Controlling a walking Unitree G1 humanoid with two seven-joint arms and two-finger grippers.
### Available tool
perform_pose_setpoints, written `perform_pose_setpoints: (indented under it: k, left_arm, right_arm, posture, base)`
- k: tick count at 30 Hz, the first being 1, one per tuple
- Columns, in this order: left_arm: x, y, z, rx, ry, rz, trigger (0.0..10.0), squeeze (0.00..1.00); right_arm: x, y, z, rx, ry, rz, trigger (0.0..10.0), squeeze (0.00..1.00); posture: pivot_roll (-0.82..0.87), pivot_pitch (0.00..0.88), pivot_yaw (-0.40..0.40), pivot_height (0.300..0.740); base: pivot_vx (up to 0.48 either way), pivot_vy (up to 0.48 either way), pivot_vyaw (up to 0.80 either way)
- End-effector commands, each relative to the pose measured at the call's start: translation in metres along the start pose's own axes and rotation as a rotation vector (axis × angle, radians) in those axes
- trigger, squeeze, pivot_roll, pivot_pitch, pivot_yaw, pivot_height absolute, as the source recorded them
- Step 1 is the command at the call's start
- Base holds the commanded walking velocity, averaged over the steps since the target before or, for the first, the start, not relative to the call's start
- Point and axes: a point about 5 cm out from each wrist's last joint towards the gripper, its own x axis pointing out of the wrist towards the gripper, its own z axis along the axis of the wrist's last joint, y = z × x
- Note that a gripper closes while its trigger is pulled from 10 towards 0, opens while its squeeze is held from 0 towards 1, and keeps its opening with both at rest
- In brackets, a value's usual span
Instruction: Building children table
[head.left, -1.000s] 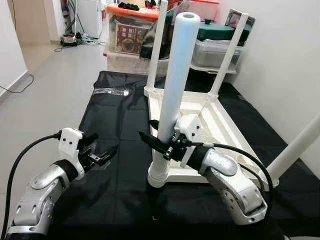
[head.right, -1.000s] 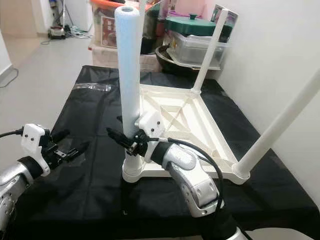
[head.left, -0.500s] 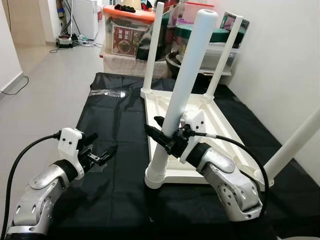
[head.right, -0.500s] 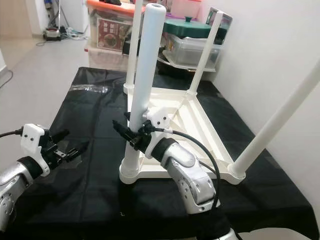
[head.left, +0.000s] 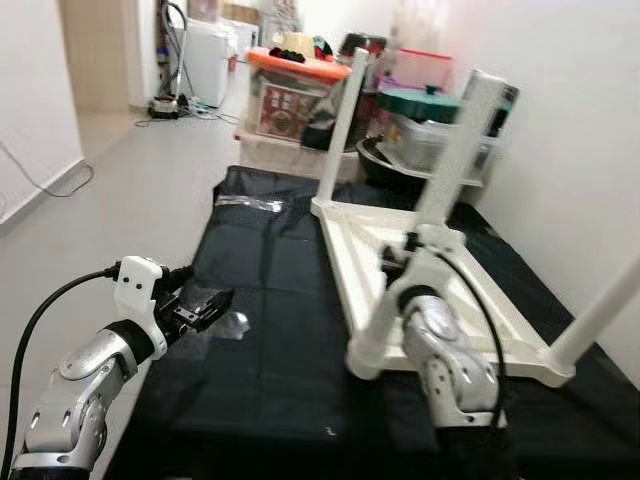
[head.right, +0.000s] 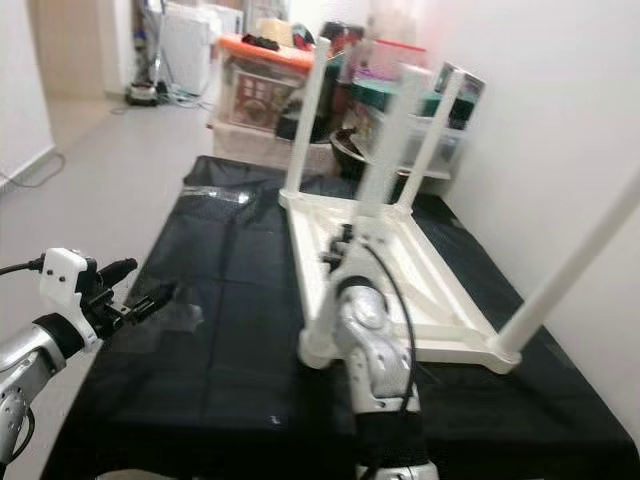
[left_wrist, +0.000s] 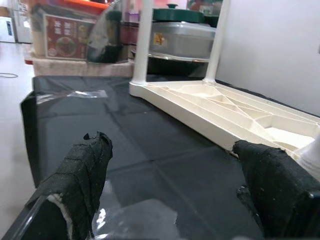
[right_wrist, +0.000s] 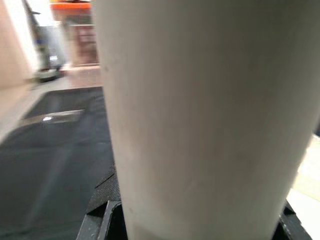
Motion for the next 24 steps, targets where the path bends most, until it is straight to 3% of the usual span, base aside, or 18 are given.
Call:
perform_pose_setpoints:
  k: [1,12,13,14,15,16,21,22,23,24]
  left_arm:
    - [-0.002,0.0,-0.004,-0.002,0.006,0.006,10.0,0.0]
    - [-0.003,0.003,-0.004,0.004,0.01,0.02,10.0,0.0]
    - [-0.003,0.003,-0.004,0.004,0.011,0.021,10.0,0.0]
    - [-0.003,0.004,-0.004,0.004,0.011,0.021,10.0,0.0]
    - [-0.003,0.004,-0.004,0.004,0.011,0.021,10.0,0.0]
    - [-0.003,0.004,-0.004,0.004,0.011,0.021,10.0,0.0]
    - [-0.003,0.004,-0.003,0.004,0.01,0.02,10.0,0.0]
    - [-0.003,0.004,-0.004,0.004,0.01,0.018,10.0,0.0]
    - [-0.003,0.004,-0.004,0.004,0.01,0.018,10.0,0.0]
    - [-0.003,0.003,-0.004,0.003,0.011,0.017,10.0,0.0]
  right_arm:
    - [0.0,-0.015,-0.042,-0.022,0.214,-0.096,0.0,0.0]
    - [-0.002,-0.003,-0.047,-0.006,0.268,-0.128,0.0,0.0]
    - [-0.001,-0.002,-0.048,0.001,0.271,-0.114,3.0,0.0]
    - [-0.001,-0.001,-0.048,0.005,0.272,-0.104,3.0,0.0]
    - [-0.001,0.0,-0.048,0.01,0.273,-0.089,7.5,0.0]
    - [-0.001,0.002,-0.047,0.008,0.271,-0.076,10.0,0.0]
    - [-0.001,0.005,-0.041,0.019,0.252,-0.055,10.0,0.0]
    - [-0.001,0.006,-0.038,0.034,0.237,-0.05,10.0,0.64]
    - [-0.001,0.006,-0.036,0.044,0.226,-0.048,10.0,0.64]
    - [-0.001,0.007,-0.032,0.059,0.208,-0.038,10.0,1.0]
  posture:
    - [0.13,0.0,-0.156,0.74]
    - [0.14,0.0,-0.157,0.74]
    - [0.14,0.0,-0.155,0.74]
    - [0.14,0.0,-0.155,0.74]
    - [0.14,0.0,-0.155,0.74]
    - [0.14,0.0,-0.154,0.74]
    - [0.14,0.0,-0.151,0.74]
    - [0.14,0.0,-0.151,0.74]
    - [0.14,0.0,-0.151,0.74]
    - [0.13,0.0,-0.149,0.74]
  base:
    - [0.0,0.0,0.0]
    - [0.0,0.0,0.0]
    - [0.0,0.0,0.0]
    - [0.0,0.0,0.0]
    - [0.0,0.0,0.0]
    - [0.0,0.0,0.0]
    - [0.0,0.0,0.0]
    - [0.0,0.0,0.0]
    - [0.0,0.0,0.0]
    - [0.0,0.0,0.0]
